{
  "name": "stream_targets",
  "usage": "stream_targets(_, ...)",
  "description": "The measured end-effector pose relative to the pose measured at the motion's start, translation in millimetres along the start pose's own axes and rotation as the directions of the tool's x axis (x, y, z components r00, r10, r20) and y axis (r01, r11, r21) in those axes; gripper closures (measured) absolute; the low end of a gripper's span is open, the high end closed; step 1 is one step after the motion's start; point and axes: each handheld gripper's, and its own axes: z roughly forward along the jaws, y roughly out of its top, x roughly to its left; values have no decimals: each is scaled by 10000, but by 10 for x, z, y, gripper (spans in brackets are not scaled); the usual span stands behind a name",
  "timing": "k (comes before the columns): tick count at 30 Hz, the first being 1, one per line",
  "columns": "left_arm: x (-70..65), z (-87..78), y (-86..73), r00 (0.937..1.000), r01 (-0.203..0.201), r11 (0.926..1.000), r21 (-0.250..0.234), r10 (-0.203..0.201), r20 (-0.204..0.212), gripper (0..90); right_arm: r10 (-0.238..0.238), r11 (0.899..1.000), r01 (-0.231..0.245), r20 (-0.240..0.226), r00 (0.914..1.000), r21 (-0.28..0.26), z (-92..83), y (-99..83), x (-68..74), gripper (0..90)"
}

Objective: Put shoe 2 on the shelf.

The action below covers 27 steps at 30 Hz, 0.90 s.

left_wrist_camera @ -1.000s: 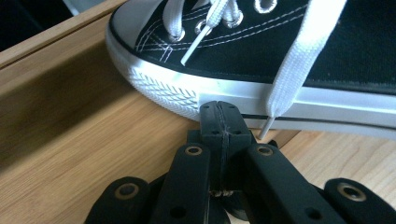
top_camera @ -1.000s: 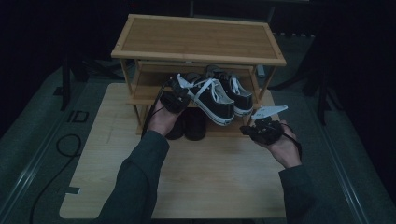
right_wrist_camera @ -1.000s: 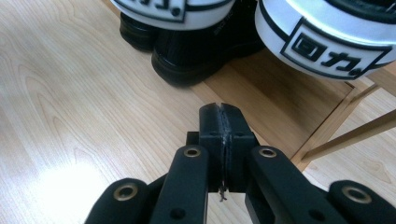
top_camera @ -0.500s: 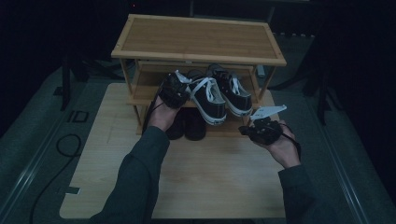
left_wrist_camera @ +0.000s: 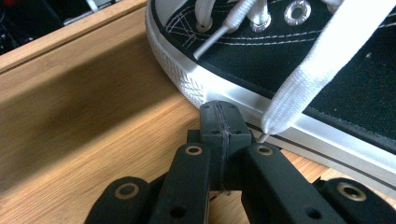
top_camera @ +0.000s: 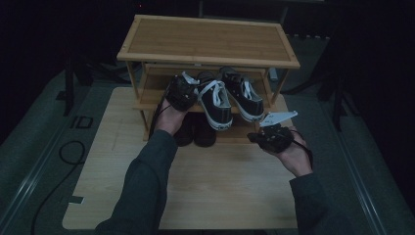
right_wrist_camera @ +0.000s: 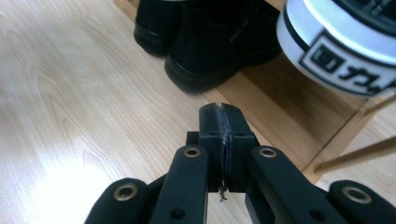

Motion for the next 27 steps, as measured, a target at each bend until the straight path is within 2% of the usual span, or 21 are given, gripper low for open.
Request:
stream_targets(3, 8, -16, -13, 10000, -27, 10000, -1, 27, -7, 900, -211, 9993, 207, -140, 9997, -319, -11, 27, 38, 891)
stream_targets(9, 47, -60, -48, 9999, -136, 9999, 93, 136, -45, 900, -467, 9973, 454, -201, 9987, -577, 1, 116, 118, 897)
stream_targets(11, 78, -87, -94, 9999, 66, 10000, -36, -66, 106, 900, -686, 9941, 655, -347, 9970, -859, -1, 181, 172, 897)
stream_targets(13, 105, -98, -115, 9999, -37, 9999, 104, 35, 109, 900, -825, 9919, 780, -408, 9958, -1005, -11, 224, 208, 897)
stream_targets(16, 104, -85, -127, 9999, 29, 10000, 78, -30, 154, 900, -943, 9886, 874, -514, 9942, -1226, -24, 286, 249, 897)
stream_targets(27, 51, -56, -126, 9994, -62, 10000, -9, 62, 346, 900, -1305, 9816, 1192, -682, 9891, -1491, -6, 395, 325, 897)
